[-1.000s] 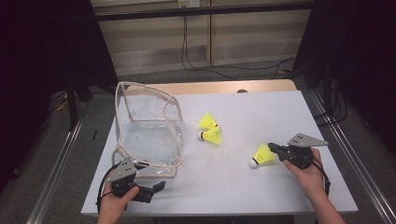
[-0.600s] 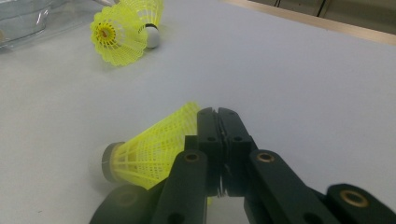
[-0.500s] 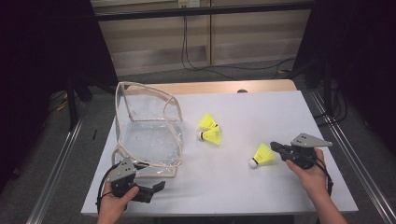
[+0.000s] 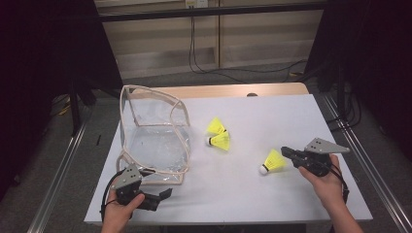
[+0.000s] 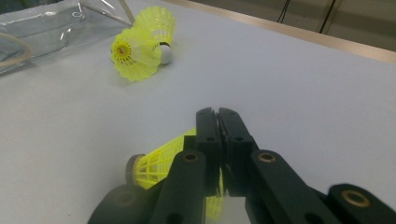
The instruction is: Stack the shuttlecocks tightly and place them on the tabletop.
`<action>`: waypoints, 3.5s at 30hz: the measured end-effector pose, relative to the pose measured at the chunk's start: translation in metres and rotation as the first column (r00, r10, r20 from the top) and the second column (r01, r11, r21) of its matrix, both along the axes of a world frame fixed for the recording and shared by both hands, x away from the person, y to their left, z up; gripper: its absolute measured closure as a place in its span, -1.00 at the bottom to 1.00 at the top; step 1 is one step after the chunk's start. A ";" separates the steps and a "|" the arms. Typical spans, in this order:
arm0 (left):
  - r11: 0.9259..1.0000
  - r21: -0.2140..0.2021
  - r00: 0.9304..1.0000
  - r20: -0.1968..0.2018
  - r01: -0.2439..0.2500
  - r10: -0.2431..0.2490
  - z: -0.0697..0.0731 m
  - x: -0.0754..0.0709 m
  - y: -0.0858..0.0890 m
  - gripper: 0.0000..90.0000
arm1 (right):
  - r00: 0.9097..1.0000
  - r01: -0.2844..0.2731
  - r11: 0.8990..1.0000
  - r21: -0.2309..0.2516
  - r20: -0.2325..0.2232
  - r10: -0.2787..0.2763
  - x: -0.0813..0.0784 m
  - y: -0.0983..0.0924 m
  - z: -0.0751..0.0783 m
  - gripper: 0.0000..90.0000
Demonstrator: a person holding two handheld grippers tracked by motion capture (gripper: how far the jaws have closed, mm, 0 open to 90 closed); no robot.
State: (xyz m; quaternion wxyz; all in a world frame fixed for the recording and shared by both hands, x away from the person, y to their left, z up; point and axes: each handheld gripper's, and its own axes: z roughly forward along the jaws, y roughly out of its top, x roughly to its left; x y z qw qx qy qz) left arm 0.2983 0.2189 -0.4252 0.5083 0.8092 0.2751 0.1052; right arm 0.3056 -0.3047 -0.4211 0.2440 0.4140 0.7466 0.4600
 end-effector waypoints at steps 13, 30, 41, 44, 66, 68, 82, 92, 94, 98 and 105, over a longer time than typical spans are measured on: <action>1.000 0.001 1.000 -0.001 -0.002 0.002 0.000 0.000 0.000 -0.93 | 1.000 -0.029 0.999 0.039 -0.004 0.029 -0.003 0.003 0.000 0.32; 1.000 -0.004 1.000 -0.001 -0.004 0.004 0.000 -0.001 0.000 -0.93 | 0.998 -0.063 0.997 0.049 -0.028 0.065 0.000 0.005 -0.004 -0.31; 1.000 0.001 1.000 0.003 0.002 -0.002 0.000 -0.001 0.000 -0.93 | 0.997 -0.063 0.997 0.041 -0.052 0.065 0.002 0.003 -0.011 -0.52; 1.000 -0.001 1.000 0.002 0.000 0.000 0.000 -0.001 0.000 -0.93 | 0.996 -0.063 0.997 0.047 -0.065 0.066 0.003 0.003 -0.013 -0.60; 1.000 -0.002 1.000 0.004 -0.001 0.001 0.000 -0.001 -0.001 -0.93 | 0.986 -0.111 0.994 0.014 -0.124 0.112 0.004 0.006 -0.024 -0.67; 1.000 -0.001 1.000 0.004 0.000 0.000 0.000 -0.001 0.000 -0.93 | 0.985 -0.121 0.993 0.004 -0.127 0.120 0.004 0.007 -0.025 -0.63; 1.000 -0.005 1.000 0.002 -0.005 0.005 0.001 -0.001 0.000 -0.92 | 0.978 -0.163 0.986 -0.032 -0.135 0.157 0.004 0.011 -0.027 -0.28; 1.000 -0.005 1.000 0.003 -0.004 0.004 0.001 -0.001 0.000 -0.92 | 0.977 -0.174 0.984 -0.044 -0.136 0.167 0.004 0.011 -0.027 -0.18; 1.000 -0.005 1.000 0.004 -0.004 0.004 0.001 -0.001 0.000 -0.92 | 0.976 -0.178 0.983 -0.048 -0.137 0.170 0.004 0.011 -0.028 -0.17; 1.000 -0.005 1.000 0.003 -0.005 0.005 0.001 -0.001 0.000 -0.92 | 0.974 -0.188 0.981 -0.056 -0.137 0.179 0.004 0.012 -0.028 -0.13; 1.000 -0.008 1.000 0.005 -0.005 0.005 0.001 -0.001 0.000 -0.92 | 0.971 -0.203 0.977 -0.073 -0.141 0.191 0.003 0.013 -0.029 0.00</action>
